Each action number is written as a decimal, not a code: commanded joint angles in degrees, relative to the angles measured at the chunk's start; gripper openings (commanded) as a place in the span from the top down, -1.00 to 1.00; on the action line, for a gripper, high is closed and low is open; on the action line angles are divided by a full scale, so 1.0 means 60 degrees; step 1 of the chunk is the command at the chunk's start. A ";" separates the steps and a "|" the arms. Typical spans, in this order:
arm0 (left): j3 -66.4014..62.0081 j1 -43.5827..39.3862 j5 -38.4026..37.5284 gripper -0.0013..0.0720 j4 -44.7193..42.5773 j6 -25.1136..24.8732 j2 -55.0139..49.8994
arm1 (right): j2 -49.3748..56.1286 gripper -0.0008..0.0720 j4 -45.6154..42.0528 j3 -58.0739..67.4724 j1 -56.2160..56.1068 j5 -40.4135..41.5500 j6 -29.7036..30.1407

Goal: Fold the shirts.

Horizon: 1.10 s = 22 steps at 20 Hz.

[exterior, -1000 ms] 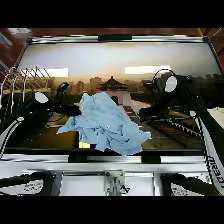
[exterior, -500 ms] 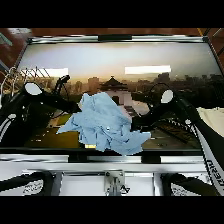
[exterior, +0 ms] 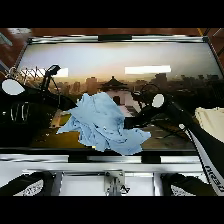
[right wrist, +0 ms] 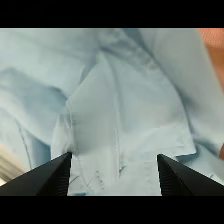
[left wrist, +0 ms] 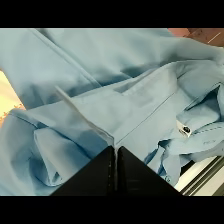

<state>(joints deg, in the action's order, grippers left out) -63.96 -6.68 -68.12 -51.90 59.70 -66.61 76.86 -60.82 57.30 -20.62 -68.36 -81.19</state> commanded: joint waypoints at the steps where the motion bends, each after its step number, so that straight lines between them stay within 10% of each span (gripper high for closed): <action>1: -0.0011 -0.0004 -0.0015 0.82 0.0025 -0.0011 0.0474 | 0.0153 -0.77 0.0135 -0.0004 -0.0168 0.0685 0.0044; 7: -0.0007 -0.0044 0.0062 0.82 0.0149 -0.0015 0.0550 | 0.1202 -0.72 0.1315 -0.0004 -0.0171 0.0838 0.0678; 9: -0.0007 -0.0044 0.0211 0.82 0.0149 -0.0018 0.0550 | 0.1388 -0.35 0.1577 -0.0004 -0.0171 0.0678 0.0838; 11: -0.0011 -0.0040 0.0306 0.82 0.0146 -0.0062 0.0550 | 0.1344 0.72 0.1526 0.0131 -0.0160 0.0251 0.1082; 22: -0.3056 0.0397 -0.0291 0.82 -0.0568 0.0102 0.0820 | -0.1188 0.76 -0.2779 0.5242 0.0663 -0.2594 0.2131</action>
<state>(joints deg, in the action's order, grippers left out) -76.25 -5.52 -68.64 -53.63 58.08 -62.52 73.65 -71.05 81.12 -17.19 -81.43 -69.71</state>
